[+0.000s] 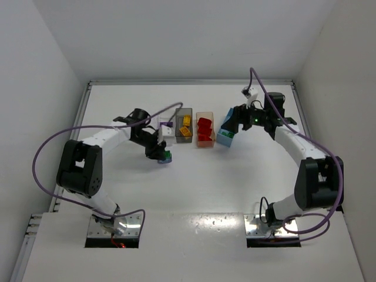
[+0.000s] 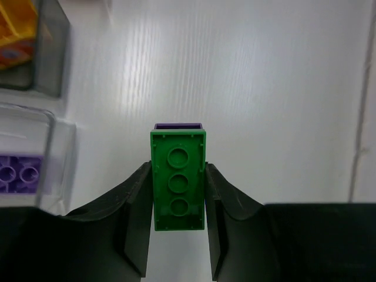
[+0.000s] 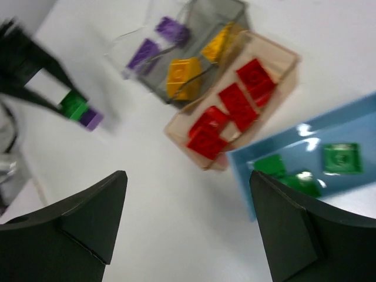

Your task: Sort the legos into containers by color

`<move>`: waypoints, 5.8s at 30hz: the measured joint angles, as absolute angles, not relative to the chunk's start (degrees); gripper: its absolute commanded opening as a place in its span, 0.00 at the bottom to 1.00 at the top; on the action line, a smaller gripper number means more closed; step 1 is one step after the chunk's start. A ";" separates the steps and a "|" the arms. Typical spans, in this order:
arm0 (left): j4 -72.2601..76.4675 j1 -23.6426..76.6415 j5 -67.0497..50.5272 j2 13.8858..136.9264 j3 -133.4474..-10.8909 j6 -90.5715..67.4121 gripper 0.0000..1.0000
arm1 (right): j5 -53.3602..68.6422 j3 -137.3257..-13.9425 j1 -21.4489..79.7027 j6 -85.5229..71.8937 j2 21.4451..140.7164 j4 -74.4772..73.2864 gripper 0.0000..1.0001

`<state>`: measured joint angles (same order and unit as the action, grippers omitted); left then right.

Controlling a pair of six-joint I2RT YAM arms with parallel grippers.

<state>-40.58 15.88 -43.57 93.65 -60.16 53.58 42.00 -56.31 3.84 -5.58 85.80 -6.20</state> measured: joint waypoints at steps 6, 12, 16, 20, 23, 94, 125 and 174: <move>-31.86 11.88 -62.48 93.38 -63.81 27.49 0.09 | 56.07 -51.66 7.35 -13.30 85.32 -0.89 0.87; -5.93 12.01 -69.30 90.41 -58.48 -4.49 0.09 | 62.00 -51.57 15.42 -17.61 85.78 3.53 0.88; 6.63 12.01 -71.22 90.28 -58.22 -17.56 0.07 | 63.77 -54.08 17.32 -18.22 88.79 4.40 0.88; 12.69 12.01 -72.23 89.49 -58.22 -23.90 0.07 | 64.45 -56.34 17.98 -18.44 91.81 4.38 0.88; 14.66 12.01 -72.69 88.99 -58.22 -26.13 0.07 | 64.79 -58.15 19.00 -18.55 93.25 4.43 0.88; 4.10 -3.81 -49.47 70.37 -59.90 -15.84 0.07 | 41.98 -92.53 31.99 -11.03 127.70 2.55 0.12; 10.79 22.46 -40.47 91.85 -67.05 -21.26 0.09 | 14.94 -62.74 12.93 -4.75 74.08 -4.67 0.90; -6.13 29.47 -26.70 111.57 -95.24 -12.64 1.00 | 19.09 -54.24 -4.01 -4.51 71.46 -22.96 0.96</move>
